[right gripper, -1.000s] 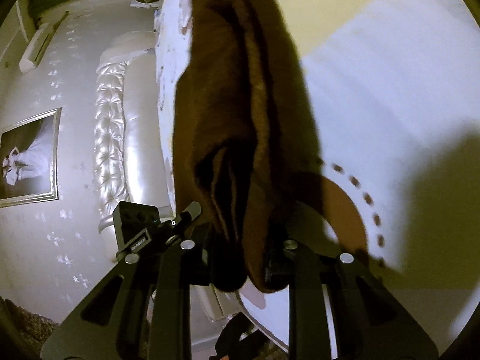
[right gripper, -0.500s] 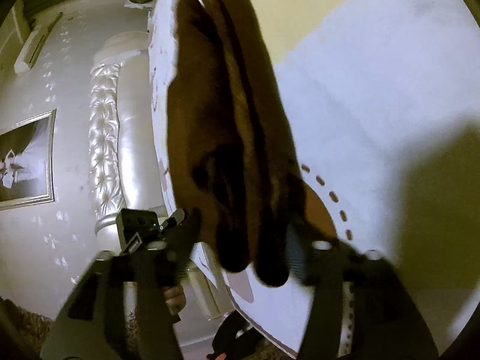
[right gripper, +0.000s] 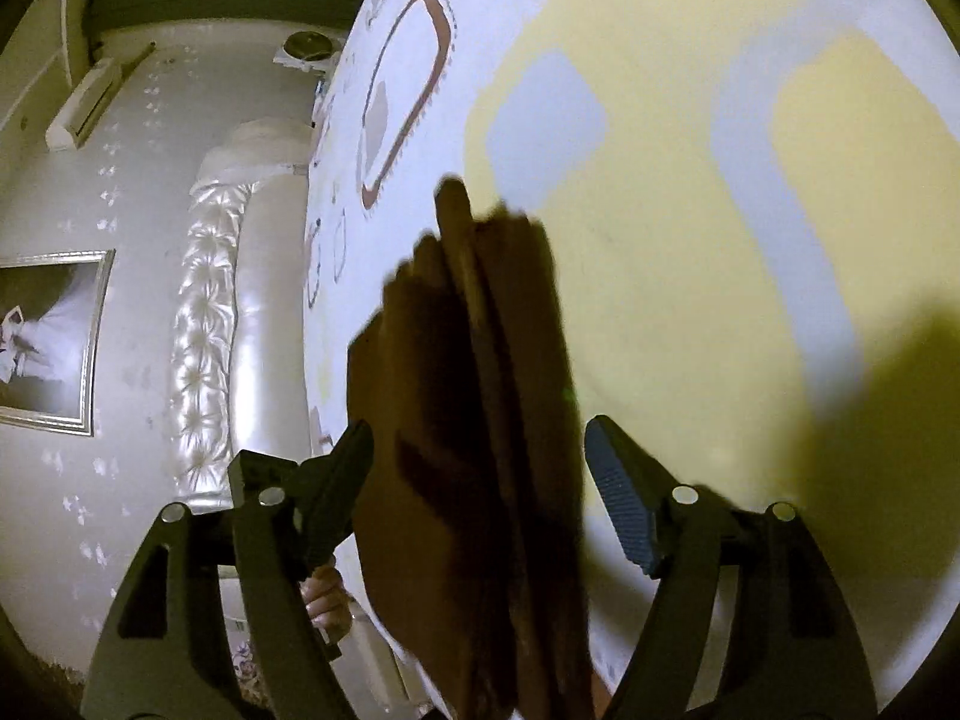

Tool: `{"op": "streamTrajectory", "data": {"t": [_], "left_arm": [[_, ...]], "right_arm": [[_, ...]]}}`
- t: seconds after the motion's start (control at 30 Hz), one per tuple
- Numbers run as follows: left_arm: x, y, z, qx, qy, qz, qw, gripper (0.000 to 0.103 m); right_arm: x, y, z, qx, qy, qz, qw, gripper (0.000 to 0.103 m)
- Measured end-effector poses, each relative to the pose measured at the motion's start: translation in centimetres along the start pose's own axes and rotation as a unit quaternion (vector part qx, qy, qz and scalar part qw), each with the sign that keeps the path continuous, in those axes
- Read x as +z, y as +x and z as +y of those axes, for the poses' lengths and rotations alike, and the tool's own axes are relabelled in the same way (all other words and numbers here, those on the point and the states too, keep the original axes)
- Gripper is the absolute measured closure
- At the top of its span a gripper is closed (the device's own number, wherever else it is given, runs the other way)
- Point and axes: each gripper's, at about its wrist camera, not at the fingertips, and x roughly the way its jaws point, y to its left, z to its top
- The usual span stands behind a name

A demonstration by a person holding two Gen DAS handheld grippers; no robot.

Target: Fold small clothes

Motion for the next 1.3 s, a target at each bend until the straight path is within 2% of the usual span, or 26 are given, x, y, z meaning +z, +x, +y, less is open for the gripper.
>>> {"op": "streamTrajectory", "data": {"t": [0.2, 0.23, 0.27, 0.3, 0.33, 0.37, 0.43, 0.9, 1.3], "left_arm": [[2.5, 1.4, 0.2, -0.012, -0.009, -0.001, 0.9999, 0.045], [2.6, 1.5, 0.1, -0.009, -0.007, -0.001, 0.9999, 0.046], [2.7, 1.6, 0.1, -0.002, -0.004, -0.001, 1.0, 0.052], [2.8, 1.7, -0.1, 0.013, 0.004, -0.003, 0.9999, 0.058], [2.9, 1.8, -0.2, 0.024, 0.012, -0.003, 0.9996, 0.07], [3.0, 1.9, -0.3, 0.036, 0.02, -0.002, 0.9991, 0.078], [3.0, 2.1, -0.3, 0.047, 0.028, 0.001, 0.9985, 0.08], [3.0, 2.3, -1.2, 0.078, 0.051, 0.004, 0.9957, 0.081], [2.4, 1.9, -1.5, 0.09, 0.047, 0.004, 0.9948, 0.08]], "right_arm": [[2.3, 1.9, 0.6, 0.014, -0.009, -0.007, 1.0, 0.03], [2.6, 2.1, 0.7, 0.015, -0.009, -0.006, 1.0, 0.03], [2.8, 2.3, 0.7, 0.02, -0.009, -0.007, 1.0, 0.033], [3.0, 2.5, 0.8, 0.02, -0.01, -0.007, 1.0, 0.039], [3.0, 2.8, 0.9, 0.017, -0.011, -0.006, 1.0, 0.064], [3.2, 3.4, 0.8, 0.009, -0.01, 0.004, 1.0, 0.081], [3.4, 3.9, 0.4, -0.004, -0.006, 0.009, 1.0, 0.082], [3.1, 3.7, -0.8, 0.0, 0.01, -0.004, 1.0, 0.082], [1.9, 2.8, -0.9, 0.004, 0.027, -0.017, 0.999, 0.073]]}}
